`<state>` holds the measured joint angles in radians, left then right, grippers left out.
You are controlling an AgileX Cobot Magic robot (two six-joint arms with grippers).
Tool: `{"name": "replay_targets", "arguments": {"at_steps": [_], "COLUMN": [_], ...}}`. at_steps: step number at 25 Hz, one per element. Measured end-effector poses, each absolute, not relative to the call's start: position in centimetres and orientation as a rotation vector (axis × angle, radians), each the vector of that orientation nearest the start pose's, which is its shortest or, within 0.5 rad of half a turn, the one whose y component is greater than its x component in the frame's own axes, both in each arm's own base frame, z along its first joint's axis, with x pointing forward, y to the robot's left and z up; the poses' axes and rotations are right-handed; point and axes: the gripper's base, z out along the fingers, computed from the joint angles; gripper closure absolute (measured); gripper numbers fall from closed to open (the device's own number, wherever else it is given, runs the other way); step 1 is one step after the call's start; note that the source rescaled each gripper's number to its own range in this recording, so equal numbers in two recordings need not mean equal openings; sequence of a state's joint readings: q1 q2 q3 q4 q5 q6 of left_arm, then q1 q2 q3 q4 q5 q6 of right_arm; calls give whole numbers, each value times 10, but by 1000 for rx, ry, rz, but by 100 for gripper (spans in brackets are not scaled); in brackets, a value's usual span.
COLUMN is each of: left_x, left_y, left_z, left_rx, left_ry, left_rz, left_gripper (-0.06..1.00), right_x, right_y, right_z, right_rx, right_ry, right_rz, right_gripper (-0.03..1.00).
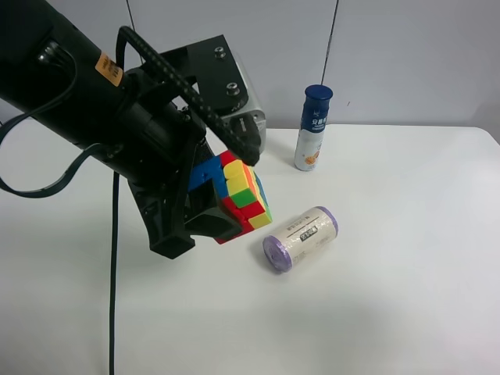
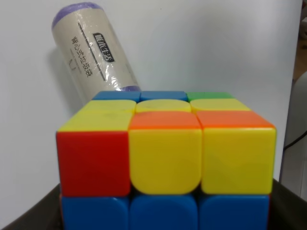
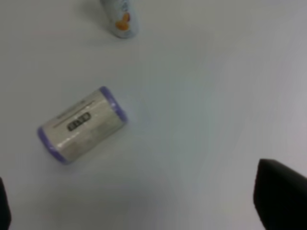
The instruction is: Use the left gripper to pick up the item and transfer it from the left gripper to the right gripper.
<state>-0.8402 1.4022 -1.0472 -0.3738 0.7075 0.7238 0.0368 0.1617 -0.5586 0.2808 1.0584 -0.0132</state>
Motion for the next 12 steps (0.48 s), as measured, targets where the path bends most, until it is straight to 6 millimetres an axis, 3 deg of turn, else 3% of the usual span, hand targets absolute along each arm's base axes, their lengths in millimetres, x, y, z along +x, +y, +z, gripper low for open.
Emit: {"name": "replay_targets", "arguments": {"at_steps": [7,12], "left_x": [178,178], "left_y": [-231,-231], "left_z": [291,291], "left_rx": [1587,1587], "left_ry": [1977,1977], "left_rz": [-465,-465], "left_gripper": [94,94], "right_x": [76,120], "right_y": [43,65], "right_z": [325,323], "right_rx": [-57,-154], "right_ry": [2308,2398], "right_rz": [645,905], "right_gripper": [-3,-3]}}
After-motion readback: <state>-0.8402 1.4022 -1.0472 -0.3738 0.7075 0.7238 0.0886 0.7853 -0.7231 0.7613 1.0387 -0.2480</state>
